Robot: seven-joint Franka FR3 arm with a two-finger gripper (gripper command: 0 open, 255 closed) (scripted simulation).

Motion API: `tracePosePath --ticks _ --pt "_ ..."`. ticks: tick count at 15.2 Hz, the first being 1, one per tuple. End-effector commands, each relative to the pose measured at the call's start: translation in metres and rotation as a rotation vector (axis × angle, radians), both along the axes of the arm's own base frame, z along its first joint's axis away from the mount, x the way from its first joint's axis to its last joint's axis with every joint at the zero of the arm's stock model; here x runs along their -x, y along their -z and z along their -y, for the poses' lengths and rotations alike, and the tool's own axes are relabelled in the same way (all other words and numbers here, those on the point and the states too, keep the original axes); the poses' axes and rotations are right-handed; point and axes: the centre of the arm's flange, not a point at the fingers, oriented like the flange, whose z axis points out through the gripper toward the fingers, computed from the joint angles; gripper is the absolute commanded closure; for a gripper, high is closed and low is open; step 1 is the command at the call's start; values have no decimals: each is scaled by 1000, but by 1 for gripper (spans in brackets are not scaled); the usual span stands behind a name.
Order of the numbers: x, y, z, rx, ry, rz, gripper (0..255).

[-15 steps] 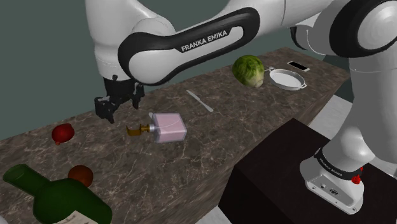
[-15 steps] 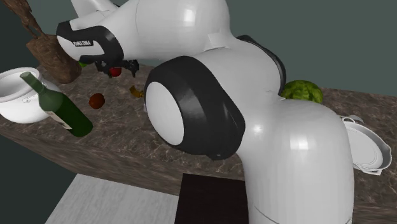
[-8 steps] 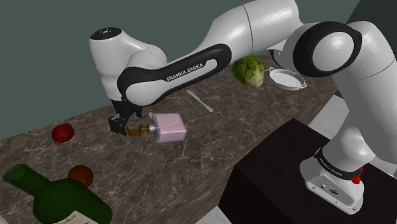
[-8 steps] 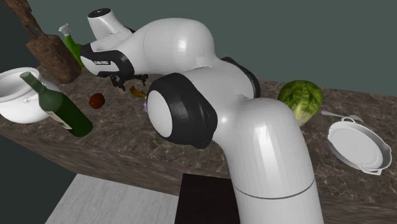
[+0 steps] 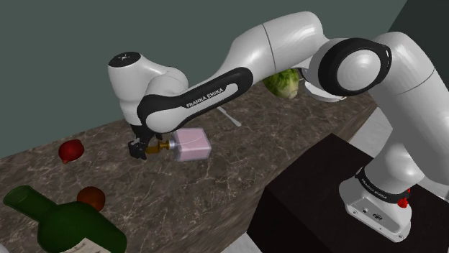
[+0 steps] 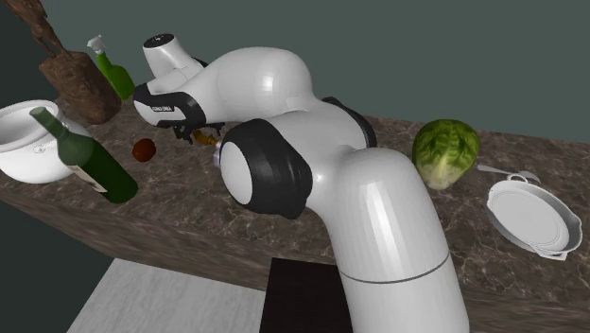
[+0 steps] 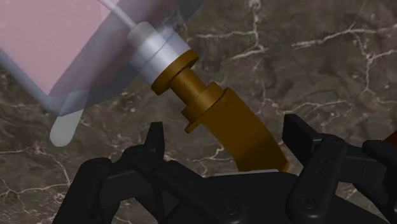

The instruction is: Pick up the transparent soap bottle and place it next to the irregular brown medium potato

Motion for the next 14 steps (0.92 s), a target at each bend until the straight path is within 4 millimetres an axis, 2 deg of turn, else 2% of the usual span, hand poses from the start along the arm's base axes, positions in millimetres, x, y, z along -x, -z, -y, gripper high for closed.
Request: tracePosePath --ticks 1,7,8,14 --pt "0 4 -1 0 0 0 0" --pt "0 4 -1 0 0 0 0" --pt "0 4 -1 0 0 0 255" --pt "0 4 -1 0 0 0 255"
